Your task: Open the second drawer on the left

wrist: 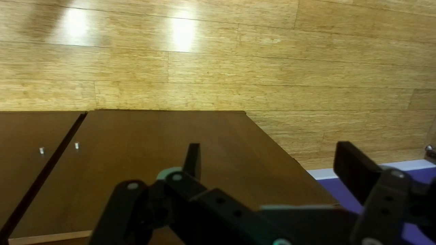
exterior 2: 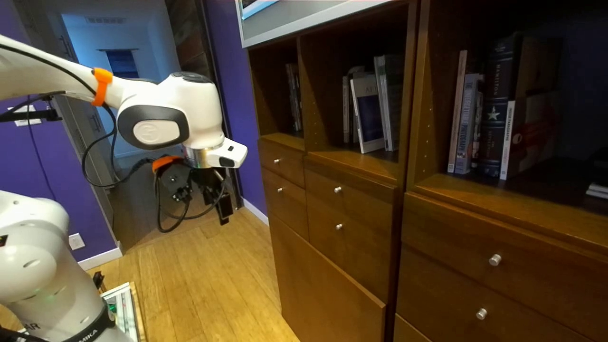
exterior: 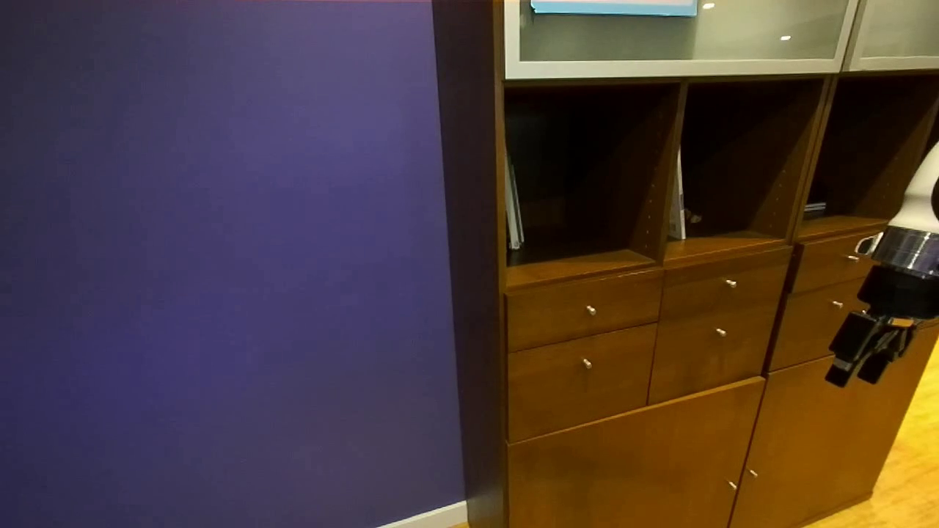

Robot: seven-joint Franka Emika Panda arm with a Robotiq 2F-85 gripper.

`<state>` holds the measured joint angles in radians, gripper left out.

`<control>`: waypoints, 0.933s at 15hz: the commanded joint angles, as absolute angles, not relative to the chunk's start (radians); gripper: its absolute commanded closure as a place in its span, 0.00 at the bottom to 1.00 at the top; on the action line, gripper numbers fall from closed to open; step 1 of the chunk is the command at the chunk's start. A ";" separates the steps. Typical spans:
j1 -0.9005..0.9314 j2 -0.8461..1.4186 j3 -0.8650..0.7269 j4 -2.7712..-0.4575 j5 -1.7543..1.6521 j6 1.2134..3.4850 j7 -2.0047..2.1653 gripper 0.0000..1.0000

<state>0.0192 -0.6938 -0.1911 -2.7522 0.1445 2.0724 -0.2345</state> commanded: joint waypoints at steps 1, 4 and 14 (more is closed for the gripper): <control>0.071 -0.648 -0.121 -2.701 0.217 2.060 -0.179 0.00; 0.117 -0.611 -0.061 -2.673 0.271 2.077 -0.121 0.00; 0.144 -0.357 0.150 -2.534 0.317 2.340 0.208 0.00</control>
